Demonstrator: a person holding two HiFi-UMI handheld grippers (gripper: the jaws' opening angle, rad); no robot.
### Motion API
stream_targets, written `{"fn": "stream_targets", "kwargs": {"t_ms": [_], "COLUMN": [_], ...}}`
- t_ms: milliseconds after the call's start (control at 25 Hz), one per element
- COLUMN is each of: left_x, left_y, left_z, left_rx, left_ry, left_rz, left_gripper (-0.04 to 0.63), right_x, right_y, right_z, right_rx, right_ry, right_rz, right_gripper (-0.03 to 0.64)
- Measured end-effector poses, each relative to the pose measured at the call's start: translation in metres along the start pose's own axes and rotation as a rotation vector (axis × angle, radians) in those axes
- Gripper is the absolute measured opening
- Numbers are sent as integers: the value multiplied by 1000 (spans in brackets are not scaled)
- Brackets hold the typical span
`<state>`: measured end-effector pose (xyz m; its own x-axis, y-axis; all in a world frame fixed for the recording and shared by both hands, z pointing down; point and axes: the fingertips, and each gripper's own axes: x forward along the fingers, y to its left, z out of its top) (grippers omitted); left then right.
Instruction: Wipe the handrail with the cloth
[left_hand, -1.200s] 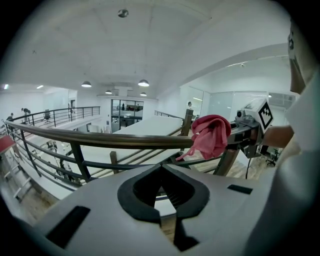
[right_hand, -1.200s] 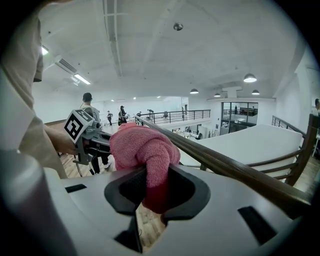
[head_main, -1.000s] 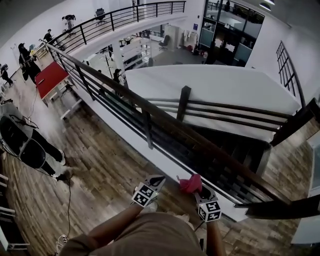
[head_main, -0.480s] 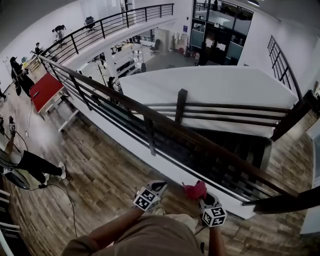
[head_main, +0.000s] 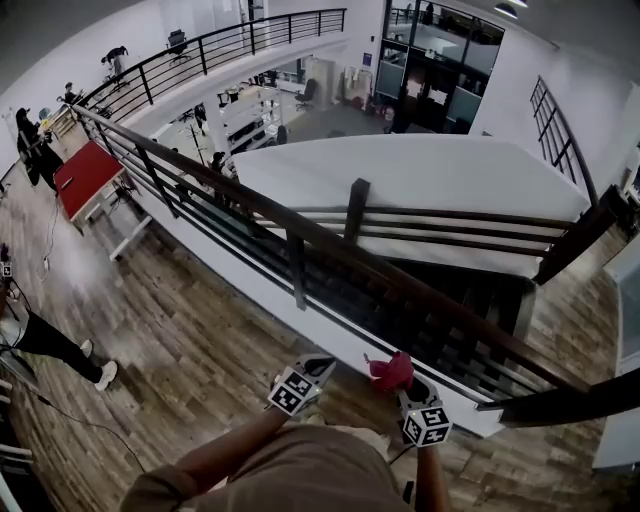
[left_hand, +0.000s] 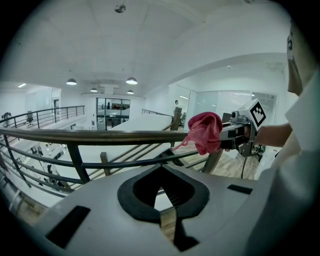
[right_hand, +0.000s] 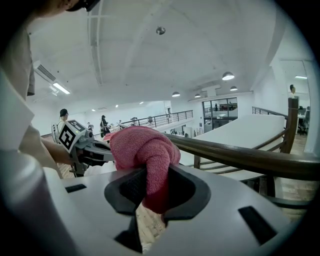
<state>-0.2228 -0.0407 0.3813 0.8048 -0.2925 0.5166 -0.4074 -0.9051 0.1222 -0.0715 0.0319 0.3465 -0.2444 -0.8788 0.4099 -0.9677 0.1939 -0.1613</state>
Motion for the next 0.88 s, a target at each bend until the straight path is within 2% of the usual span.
{"fn": "stream_targets", "kwargs": {"t_ms": [480, 720, 880], "left_x": [-10, -11, -12], "left_y": [-19, -24, -41], "left_z": [-17, -21, -37], "left_rx": [-24, -40, -57], "left_ry": [16, 1, 4], "left_rz": [-4, -2, -1], "left_gripper": [17, 17, 17], "right_x": [-20, -28, -45], "right_y": [17, 25, 23], "right_z": [-27, -44, -65], "right_rx": [26, -11, -52], "right_ry": [63, 129, 164], "right_rz": [39, 87, 120], "right_gripper": [100, 100, 100]}}
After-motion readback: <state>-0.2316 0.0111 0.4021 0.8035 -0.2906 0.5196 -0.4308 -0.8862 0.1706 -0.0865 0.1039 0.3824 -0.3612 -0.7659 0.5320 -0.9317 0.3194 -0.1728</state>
